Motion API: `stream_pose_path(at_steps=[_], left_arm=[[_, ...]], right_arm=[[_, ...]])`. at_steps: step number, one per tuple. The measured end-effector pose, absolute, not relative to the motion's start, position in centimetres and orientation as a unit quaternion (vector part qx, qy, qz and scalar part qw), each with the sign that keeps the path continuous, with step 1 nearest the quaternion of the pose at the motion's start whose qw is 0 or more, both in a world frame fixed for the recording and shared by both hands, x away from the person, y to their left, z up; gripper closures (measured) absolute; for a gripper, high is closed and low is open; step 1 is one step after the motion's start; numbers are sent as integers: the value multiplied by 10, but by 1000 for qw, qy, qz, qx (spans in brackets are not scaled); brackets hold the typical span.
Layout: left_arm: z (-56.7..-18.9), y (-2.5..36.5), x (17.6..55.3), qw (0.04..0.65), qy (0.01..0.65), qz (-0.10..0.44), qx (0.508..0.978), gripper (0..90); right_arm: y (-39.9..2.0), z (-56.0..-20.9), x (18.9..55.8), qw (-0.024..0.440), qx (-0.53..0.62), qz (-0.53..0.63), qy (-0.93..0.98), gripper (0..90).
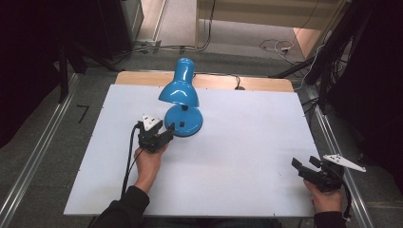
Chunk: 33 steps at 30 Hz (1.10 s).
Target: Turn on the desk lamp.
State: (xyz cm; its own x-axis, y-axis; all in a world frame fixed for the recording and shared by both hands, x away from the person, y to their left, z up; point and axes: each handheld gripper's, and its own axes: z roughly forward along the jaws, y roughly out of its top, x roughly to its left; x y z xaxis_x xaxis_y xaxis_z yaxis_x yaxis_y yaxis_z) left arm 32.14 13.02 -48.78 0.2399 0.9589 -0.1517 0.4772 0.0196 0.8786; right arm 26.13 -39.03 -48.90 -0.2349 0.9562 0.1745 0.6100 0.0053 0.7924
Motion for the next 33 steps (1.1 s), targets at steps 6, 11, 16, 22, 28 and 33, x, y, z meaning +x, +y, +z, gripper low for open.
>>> stream_pose_path(at_steps=[6,11,16,22,28,33], left_arm=[[-489,123,327,448,540,272,659,732],[-491,116,332,448,529,268,669,900],[-495,111,337,446,531,263,671,900],[-495,104,343,449,530,259,671,900],[-498,102,349,444,531,254,675,900],[-501,100,353,444,533,249,676,900]], right_arm=[[-390,-489,262,215,581,400,675,192],[-390,-489,262,215,580,399,676,193],[-390,-490,262,216,580,398,677,194],[-390,-489,262,216,581,398,676,194],[-391,-489,262,217,581,399,675,194],[-390,-489,262,217,581,398,676,194]])
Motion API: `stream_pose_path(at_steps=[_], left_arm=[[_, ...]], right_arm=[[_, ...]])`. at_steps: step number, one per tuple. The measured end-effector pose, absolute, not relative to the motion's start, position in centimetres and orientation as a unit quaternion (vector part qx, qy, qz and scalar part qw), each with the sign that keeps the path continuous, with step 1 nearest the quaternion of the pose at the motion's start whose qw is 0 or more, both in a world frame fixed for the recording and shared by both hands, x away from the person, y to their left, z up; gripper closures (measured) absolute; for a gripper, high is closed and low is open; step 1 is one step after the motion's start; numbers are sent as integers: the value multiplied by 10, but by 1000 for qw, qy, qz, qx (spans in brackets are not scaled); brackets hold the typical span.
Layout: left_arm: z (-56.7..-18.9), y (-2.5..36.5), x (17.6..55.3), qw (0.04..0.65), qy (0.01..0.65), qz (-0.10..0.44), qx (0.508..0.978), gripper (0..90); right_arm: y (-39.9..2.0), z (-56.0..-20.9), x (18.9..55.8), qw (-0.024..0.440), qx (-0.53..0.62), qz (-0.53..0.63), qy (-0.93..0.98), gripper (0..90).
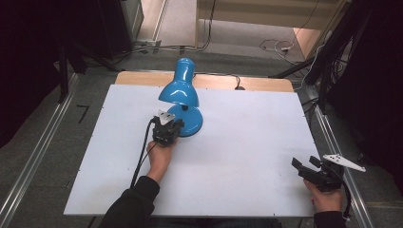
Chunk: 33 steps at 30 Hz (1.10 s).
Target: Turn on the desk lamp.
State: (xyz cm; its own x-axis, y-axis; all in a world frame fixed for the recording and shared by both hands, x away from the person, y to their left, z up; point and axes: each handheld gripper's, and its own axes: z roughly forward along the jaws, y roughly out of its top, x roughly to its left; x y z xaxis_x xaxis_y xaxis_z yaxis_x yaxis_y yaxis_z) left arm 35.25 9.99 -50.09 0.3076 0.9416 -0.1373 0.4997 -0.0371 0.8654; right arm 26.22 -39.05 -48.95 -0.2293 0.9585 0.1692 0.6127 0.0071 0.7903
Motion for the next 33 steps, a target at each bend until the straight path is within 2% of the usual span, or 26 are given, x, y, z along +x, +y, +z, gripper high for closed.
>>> stream_pose_path(at_steps=[33], left_arm=[[-505,99,358,443,543,241,671,900]], right_arm=[[-390,-489,262,217,580,399,676,196]])
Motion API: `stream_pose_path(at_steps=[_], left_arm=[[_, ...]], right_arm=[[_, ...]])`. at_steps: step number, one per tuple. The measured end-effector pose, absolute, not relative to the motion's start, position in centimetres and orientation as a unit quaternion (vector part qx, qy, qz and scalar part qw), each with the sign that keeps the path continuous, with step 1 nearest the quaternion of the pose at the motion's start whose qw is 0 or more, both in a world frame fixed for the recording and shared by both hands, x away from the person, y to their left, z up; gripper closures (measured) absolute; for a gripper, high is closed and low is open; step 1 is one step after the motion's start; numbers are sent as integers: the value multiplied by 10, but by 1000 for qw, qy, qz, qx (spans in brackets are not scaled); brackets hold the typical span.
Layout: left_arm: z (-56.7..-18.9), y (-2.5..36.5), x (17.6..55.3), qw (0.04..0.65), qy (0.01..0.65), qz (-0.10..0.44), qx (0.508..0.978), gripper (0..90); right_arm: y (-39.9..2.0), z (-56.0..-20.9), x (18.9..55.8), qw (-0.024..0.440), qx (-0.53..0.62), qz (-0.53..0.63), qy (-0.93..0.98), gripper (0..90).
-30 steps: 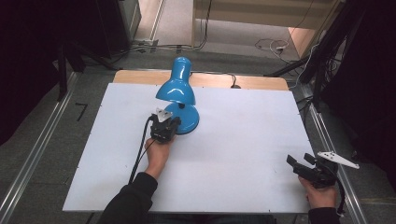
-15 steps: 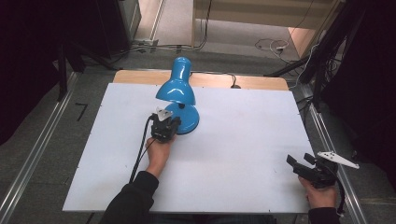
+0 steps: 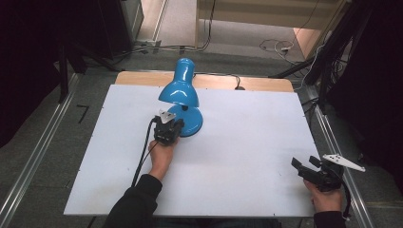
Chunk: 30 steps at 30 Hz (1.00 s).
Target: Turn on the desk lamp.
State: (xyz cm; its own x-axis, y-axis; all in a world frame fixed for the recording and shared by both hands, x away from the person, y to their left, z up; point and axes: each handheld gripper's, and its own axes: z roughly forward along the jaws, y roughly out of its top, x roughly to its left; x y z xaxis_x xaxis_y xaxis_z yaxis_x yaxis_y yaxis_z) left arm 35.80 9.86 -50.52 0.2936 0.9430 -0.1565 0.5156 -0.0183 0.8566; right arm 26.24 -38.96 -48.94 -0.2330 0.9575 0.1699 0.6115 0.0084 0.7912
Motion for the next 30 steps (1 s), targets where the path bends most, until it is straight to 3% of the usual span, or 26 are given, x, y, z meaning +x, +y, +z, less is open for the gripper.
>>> stream_pose_path(at_steps=[30], left_arm=[[-511,97,352,443,530,258,676,900]], right_arm=[[-389,-488,261,219,579,402,675,198]])
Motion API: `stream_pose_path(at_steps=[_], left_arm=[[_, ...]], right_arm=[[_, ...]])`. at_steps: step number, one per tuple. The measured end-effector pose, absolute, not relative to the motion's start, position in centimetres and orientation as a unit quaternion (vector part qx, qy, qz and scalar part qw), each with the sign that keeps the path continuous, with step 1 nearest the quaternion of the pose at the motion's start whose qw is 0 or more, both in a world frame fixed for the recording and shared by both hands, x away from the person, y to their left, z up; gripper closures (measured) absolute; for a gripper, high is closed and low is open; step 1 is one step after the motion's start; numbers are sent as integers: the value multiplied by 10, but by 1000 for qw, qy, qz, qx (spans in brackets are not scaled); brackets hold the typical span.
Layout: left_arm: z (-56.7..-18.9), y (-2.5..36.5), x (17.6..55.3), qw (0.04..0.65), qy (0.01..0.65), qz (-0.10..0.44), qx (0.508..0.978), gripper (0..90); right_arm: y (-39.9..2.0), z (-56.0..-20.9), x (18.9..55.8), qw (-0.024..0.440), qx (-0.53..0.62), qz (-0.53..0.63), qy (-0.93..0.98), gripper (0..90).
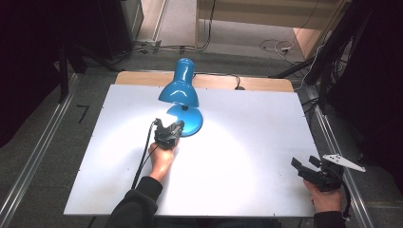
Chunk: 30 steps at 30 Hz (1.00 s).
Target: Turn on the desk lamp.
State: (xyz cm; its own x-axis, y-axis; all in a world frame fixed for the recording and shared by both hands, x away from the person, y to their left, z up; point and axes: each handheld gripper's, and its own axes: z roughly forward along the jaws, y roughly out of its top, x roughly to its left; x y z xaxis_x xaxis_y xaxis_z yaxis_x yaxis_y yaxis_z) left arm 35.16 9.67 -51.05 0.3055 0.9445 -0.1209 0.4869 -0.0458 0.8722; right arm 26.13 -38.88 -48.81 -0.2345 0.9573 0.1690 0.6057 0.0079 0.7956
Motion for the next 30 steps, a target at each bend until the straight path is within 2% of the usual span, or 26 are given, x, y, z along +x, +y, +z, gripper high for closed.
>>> stream_pose_path(at_steps=[11,17,20,30], left_arm=[[-507,103,351,454,532,246,671,898],[-495,110,346,469,534,243,660,721],[-491,114,343,471,536,242,658,663],[-486,121,331,478,538,237,653,581]], right_arm=[[-390,-489,262,218,581,400,674,198],[-390,-489,263,219,580,399,676,198],[-389,-489,262,218,581,399,675,197],[-389,-489,262,220,580,399,675,197]])
